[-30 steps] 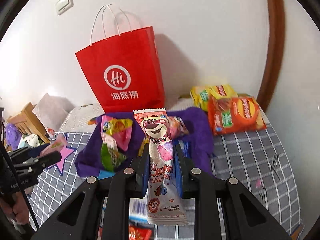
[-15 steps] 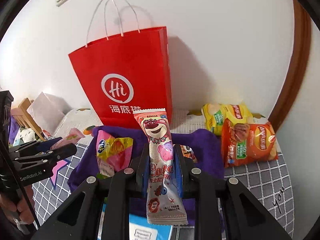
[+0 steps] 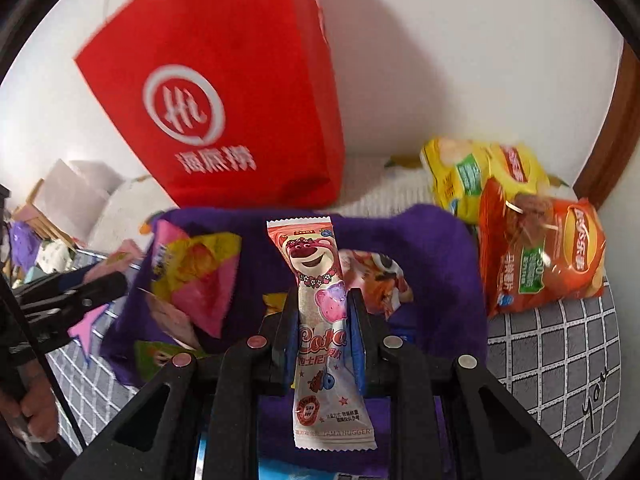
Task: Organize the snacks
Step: 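Lower the bear-print packet onto the towel and open the right tool, then lower the pink peach packet onto the towel and open the left tool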
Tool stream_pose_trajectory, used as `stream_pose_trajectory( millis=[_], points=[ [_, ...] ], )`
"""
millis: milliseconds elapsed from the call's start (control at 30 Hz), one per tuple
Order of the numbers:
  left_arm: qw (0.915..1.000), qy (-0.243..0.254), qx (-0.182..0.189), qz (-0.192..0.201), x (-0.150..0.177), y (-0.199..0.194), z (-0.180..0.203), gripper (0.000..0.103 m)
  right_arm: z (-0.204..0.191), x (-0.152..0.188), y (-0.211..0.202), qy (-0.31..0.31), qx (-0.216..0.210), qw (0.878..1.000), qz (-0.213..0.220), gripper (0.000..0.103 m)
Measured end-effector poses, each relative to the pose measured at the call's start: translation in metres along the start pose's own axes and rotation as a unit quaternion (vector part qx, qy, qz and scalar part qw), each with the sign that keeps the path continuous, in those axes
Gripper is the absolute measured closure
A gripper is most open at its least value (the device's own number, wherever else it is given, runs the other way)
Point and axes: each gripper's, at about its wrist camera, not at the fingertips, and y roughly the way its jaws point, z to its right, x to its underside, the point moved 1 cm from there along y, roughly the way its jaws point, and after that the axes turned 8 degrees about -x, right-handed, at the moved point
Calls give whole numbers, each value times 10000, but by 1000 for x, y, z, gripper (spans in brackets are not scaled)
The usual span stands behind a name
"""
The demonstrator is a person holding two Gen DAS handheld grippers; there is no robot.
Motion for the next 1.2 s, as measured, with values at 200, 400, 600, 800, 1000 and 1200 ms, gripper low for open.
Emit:
stream_pose_trajectory(
  millis=[200, 400, 600, 800, 1000, 1200],
  points=[
    [10000, -49, 18, -58, 1, 6, -1, 52, 11, 4, 15, 114, 95, 9995, -267, 80],
    [9998, 6, -150, 132, 0, -1, 2, 52, 10, 9, 27, 36, 151, 9990, -424, 80],
    [9999, 64, -81, 126, 1, -1, 7, 52, 6, 10, 38, -12, 163, 9979, -630, 77],
    [9999, 90, 108, 28, 3, 3, 10, 52, 1, 8, 30, -98, 255, 9986, -458, 66],
    [9999, 75, 13, -111, 5, 11, 11, 52, -4, 7, 17, -231, 262, 9990, -291, 58],
    [9997, 72, -31, -251, 7, 18, 10, 52, -5, 7, 10, -314, 322, 9987, -235, 56]
  ],
)
